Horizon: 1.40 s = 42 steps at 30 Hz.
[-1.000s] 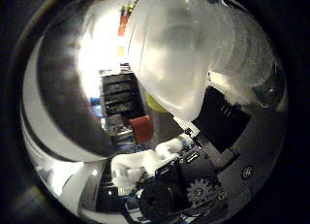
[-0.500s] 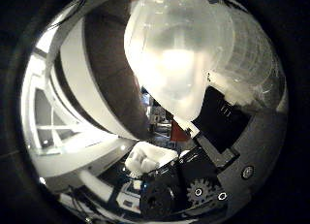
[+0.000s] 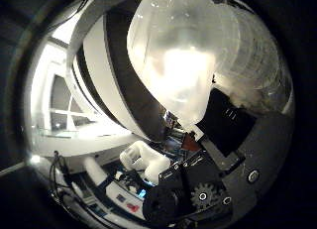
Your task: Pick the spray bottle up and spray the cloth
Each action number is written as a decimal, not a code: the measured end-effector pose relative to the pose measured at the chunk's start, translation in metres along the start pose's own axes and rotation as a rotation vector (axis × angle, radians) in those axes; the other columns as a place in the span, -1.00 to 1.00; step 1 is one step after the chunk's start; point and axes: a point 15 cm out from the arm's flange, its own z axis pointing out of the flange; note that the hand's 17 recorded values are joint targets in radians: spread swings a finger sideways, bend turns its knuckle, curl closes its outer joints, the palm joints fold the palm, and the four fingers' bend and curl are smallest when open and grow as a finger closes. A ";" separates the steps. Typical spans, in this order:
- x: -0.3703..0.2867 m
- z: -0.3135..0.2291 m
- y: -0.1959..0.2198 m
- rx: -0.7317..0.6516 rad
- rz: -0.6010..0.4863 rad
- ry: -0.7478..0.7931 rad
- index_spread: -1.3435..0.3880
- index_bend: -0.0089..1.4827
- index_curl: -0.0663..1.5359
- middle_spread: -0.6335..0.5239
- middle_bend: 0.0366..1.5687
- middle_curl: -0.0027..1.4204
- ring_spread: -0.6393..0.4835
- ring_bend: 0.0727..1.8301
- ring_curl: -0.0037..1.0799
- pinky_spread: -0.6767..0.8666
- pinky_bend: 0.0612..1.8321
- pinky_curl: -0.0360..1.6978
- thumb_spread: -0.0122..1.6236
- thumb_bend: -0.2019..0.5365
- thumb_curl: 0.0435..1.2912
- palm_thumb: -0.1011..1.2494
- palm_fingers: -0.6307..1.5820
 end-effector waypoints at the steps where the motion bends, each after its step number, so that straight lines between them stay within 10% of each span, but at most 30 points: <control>1: 0.001 0.003 0.000 -0.003 -0.001 0.004 0.28 0.46 0.20 -0.20 0.67 0.21 -0.31 0.38 0.64 -0.38 0.09 0.70 0.03 -0.50 0.21 0.70 0.56; 19: 0.033 0.018 0.001 -0.052 0.009 0.028 0.29 0.21 0.14 -0.14 0.55 0.06 -0.27 0.31 0.47 -0.44 0.06 0.43 -0.22 -0.55 0.24 0.56 0.55; 28: 0.029 0.021 0.016 -0.141 -0.010 0.069 0.20 -0.66 0.01 -0.16 0.13 -0.01 -0.24 0.31 0.30 -0.64 -0.01 0.15 -0.19 -0.52 0.15 0.50 -0.07; 42: 0.003 0.014 0.004 -0.151 -0.079 0.107 0.26 -0.74 -0.32 0.18 -0.47 -0.40 0.21 -0.43 -0.25 0.36 -0.51 -0.23 0.20 -0.52 -0.10 0.39 -0.35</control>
